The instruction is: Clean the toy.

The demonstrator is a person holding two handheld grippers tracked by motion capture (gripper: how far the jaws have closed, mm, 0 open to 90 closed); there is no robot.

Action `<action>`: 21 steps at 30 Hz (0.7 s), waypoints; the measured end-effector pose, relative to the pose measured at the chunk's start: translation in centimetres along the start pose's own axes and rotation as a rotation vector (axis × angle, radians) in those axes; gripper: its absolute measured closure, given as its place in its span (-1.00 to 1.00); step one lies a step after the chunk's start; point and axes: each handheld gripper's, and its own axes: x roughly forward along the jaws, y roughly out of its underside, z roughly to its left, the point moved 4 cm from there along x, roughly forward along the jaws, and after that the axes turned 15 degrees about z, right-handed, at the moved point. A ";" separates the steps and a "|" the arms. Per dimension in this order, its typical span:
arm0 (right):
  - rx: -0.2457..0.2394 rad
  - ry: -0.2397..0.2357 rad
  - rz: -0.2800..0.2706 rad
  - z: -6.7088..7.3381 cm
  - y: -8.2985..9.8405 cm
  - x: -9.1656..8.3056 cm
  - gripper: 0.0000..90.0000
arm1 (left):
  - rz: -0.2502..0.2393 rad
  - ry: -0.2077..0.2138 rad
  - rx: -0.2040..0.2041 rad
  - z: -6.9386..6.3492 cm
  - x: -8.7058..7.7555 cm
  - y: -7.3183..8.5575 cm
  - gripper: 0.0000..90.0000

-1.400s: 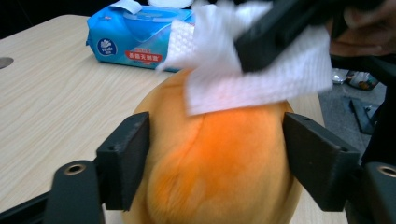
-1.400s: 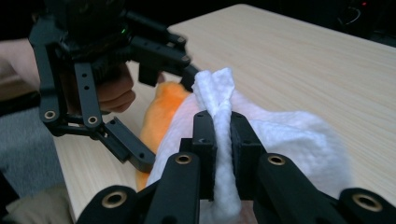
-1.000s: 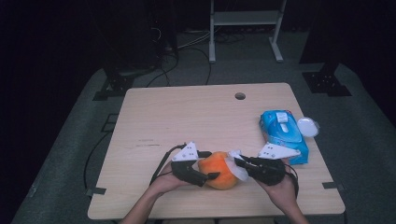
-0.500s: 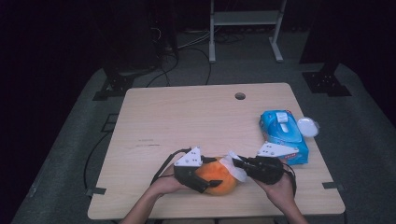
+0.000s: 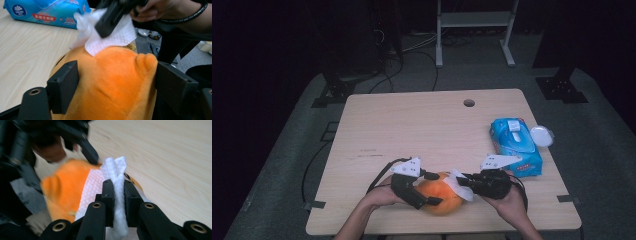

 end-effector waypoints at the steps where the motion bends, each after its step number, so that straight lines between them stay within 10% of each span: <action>1: -0.001 -0.008 0.020 0.0 0.2 0.4 0.79 | -0.004 0.003 -0.009 0.1 -0.2 0.0 -0.57; 13: -0.065 -0.130 0.118 2.4 1.6 1.0 0.78 | -0.034 0.022 -0.050 -0.1 -0.4 -0.7 -0.60; 16: -0.097 -0.153 0.129 3.2 1.6 1.1 0.78 | 0.052 -0.019 -0.040 -0.1 0.4 -0.1 -0.50; 21: -0.077 -0.088 0.041 2.5 1.0 -0.2 0.78 | 0.067 0.001 -0.033 -0.3 0.6 0.3 -0.49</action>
